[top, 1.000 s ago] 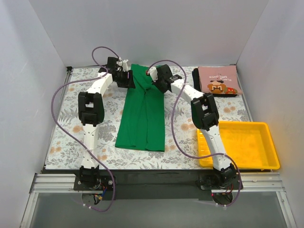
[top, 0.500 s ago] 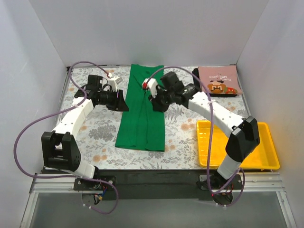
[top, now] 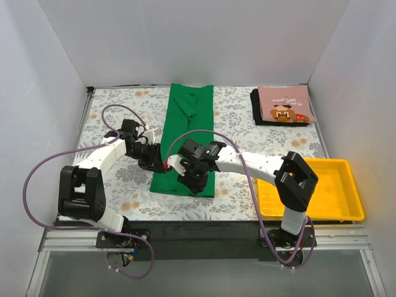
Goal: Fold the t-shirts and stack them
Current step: Fold the tshirt
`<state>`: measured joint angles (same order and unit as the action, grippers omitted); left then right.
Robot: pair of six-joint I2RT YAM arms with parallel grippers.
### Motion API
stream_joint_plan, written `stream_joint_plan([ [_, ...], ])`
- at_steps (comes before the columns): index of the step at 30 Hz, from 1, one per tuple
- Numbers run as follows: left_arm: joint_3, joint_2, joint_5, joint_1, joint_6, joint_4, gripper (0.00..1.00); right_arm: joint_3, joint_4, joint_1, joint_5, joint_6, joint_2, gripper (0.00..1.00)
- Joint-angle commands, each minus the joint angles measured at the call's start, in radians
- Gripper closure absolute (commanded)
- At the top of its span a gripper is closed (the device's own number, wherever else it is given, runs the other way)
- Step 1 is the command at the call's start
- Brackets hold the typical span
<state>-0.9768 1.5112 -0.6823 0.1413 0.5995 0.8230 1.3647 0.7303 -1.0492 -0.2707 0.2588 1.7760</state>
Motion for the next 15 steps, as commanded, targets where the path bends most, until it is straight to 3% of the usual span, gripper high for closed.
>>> stream_joint_plan([
  [1, 0.006, -0.003, 0.018, 0.006, 0.035, -0.028, 0.72, 0.062, -0.022, -0.014, 0.068, -0.091, 0.049, 0.67],
  [7, 0.044, -0.011, 0.036, 0.006, 0.059, -0.068, 0.73, 0.122, -0.029, -0.021, 0.195, -0.164, 0.118, 0.67],
  [9, 0.05, -0.02, 0.046, 0.006, 0.06, -0.077, 0.73, 0.128, -0.032, -0.023, 0.203, -0.179, 0.134, 0.64],
  [10, 0.053, -0.023, 0.049, 0.006, 0.06, -0.081, 0.73, 0.131, -0.032, -0.023, 0.202, -0.184, 0.14, 0.56],
  [15, 0.058, -0.017, 0.056, 0.007, 0.066, -0.088, 0.73, 0.142, -0.034, -0.023, 0.179, -0.21, 0.157, 0.53],
])
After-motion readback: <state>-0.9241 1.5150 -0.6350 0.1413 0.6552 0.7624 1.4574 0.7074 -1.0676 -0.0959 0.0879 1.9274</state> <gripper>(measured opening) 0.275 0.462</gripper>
